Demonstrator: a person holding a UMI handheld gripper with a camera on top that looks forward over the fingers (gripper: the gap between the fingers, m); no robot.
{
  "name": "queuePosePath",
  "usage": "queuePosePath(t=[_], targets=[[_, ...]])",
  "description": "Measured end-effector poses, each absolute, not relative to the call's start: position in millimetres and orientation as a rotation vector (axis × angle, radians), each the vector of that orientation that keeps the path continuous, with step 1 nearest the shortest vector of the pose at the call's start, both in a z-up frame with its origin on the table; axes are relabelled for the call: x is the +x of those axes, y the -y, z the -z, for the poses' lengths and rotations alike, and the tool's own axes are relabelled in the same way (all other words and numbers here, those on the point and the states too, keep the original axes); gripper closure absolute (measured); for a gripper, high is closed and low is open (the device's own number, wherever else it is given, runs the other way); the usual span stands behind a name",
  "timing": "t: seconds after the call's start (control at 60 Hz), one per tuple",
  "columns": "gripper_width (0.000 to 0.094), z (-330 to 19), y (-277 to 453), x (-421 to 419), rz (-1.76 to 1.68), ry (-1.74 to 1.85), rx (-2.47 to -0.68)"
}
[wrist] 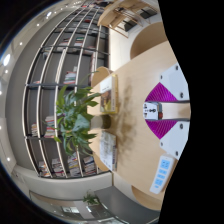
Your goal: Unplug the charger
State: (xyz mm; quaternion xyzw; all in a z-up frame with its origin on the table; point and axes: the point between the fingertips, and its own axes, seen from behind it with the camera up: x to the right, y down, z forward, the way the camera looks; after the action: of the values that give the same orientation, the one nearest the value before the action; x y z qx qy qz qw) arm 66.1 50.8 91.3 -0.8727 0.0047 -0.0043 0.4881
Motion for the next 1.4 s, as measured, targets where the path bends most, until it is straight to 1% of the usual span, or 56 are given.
queuePosePath(t=[0.017,0.033,0.05,0.067,0.083,0.1,0.15,0.167,0.233,0.3,0.317,0.333,0.383,0.417,0.45,0.483,0.6,0.65,0.733,0.817,0.933,1.05,1.233,1.4], targets=[[0.0739,-84.3,-47.3,67.9,0.0,-0.013,-2.139],[0.0734,-59.5,-42.7,53.7,0.0,-0.018,-2.147],[0.0733,-71.0,-40.0,69.3,-0.015,-0.013,-2.165],[0.0733,-64.8,-38.1,70.1,-0.022,-0.015,-2.176],[0.0733,-42.3,-38.7,56.4,-0.024,-0.02,-2.178],[0.0733,-36.4,-36.8,56.5,-0.029,-0.02,-2.19],[0.0728,-27.4,-32.8,62.4,-0.039,-0.026,-2.213],[0.0728,-34.2,-25.9,67.0,-0.041,-0.026,-2.222],[0.0715,-20.5,-24.5,76.6,-0.041,-0.024,-2.242],[0.0658,-16.1,-24.7,81.5,-0.023,-0.023,-2.239],[0.0629,-15.5,-24.3,81.9,-0.024,-0.031,-2.24],[0.058,-16.9,-22.0,77.6,-0.022,-0.04,-2.244],[0.0391,-19.4,-20.7,78.4,-0.02,-0.031,-2.255],[0.0304,-25.8,-21.9,77.8,-0.019,-0.024,-2.247],[0.0258,-40.2,-21.0,75.3,-0.013,-0.028,-2.231],[0.0237,-56.3,-22.2,75.9,0.001,-0.03,-2.205],[0.0194,-124.7,-10.1,67.6,0.02,-0.023,-2.13],[0.0175,-159.5,-0.3,57.7,0.013,-0.015,-2.085],[0.0148,-196.8,25.5,41.3,0.005,0.005,-2.04],[0.0145,-222.2,55.2,27.1,0.007,0.037,-2.027],[0.0145,-230.9,103.9,11.1,0.016,0.047,-2.042],[0.0146,-228.0,146.1,-4.0,-0.021,0.041,-2.05],[0.0148,-219.7,186.5,-7.1,-0.025,0.013,-2.057],[0.0147,-215.4,204.8,-8.0,-0.002,0.036,-2.068]])
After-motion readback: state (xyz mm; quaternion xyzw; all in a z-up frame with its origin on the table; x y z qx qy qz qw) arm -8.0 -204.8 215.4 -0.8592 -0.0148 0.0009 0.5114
